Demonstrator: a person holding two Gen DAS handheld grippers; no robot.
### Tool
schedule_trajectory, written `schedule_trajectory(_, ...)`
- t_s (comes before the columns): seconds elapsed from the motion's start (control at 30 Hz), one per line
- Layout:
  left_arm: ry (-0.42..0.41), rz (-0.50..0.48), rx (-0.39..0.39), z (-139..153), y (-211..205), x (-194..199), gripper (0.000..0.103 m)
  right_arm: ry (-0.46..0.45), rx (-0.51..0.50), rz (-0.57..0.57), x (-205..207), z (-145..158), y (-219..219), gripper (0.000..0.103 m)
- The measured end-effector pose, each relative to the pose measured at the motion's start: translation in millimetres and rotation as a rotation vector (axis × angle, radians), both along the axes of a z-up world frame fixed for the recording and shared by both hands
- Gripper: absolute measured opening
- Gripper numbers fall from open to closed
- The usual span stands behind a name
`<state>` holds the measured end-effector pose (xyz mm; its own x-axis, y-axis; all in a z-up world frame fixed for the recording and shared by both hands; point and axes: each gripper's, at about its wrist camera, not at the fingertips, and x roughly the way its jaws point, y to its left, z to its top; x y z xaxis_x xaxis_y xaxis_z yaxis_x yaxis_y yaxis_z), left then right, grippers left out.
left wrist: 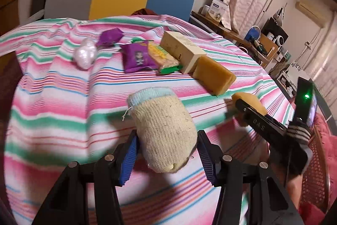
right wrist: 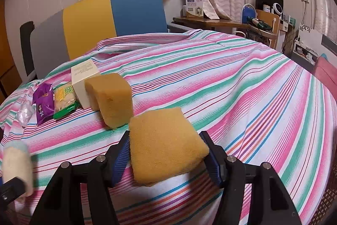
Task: Organize objects
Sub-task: 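Grasp the white cloth-wrapped roll with the left gripper while the right holds the sponge, then lower the roll into the gold tin and open the left gripper while the right carries the sponge over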
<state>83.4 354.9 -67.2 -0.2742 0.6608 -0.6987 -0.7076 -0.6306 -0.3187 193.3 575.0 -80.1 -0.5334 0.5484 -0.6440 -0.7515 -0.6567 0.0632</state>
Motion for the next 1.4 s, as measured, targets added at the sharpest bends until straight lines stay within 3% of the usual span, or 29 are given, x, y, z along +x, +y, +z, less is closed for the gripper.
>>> schedule_trajectory(0.33,0.018,0.093,0.069,28,-74,-10,0.055,-0.011,0.081,0.064,-7,8,-17,0.064)
schedule_trajectory(0.7,0.036,0.308,0.126,46,-167,-46,0.055,-0.057,0.162,0.123,-19,11,-34,0.064)
schedule_trajectory(0.93,0.036,0.462,0.122,47,-227,-78,0.055,-0.092,0.163,0.13,-24,9,-37,0.064)
schedule_trajectory(1.1,0.043,0.539,0.054,44,-254,-100,0.055,-0.108,0.184,0.138,-25,12,-46,0.064)
schedule_trajectory(1.23,0.014,0.577,0.002,33,-268,-120,0.055,-0.074,0.135,0.176,-23,17,-61,0.064)
schedule_trajectory(1.4,-0.029,0.602,-0.034,20,-273,-134,0.056,0.039,-0.029,0.231,-26,23,-90,0.064)
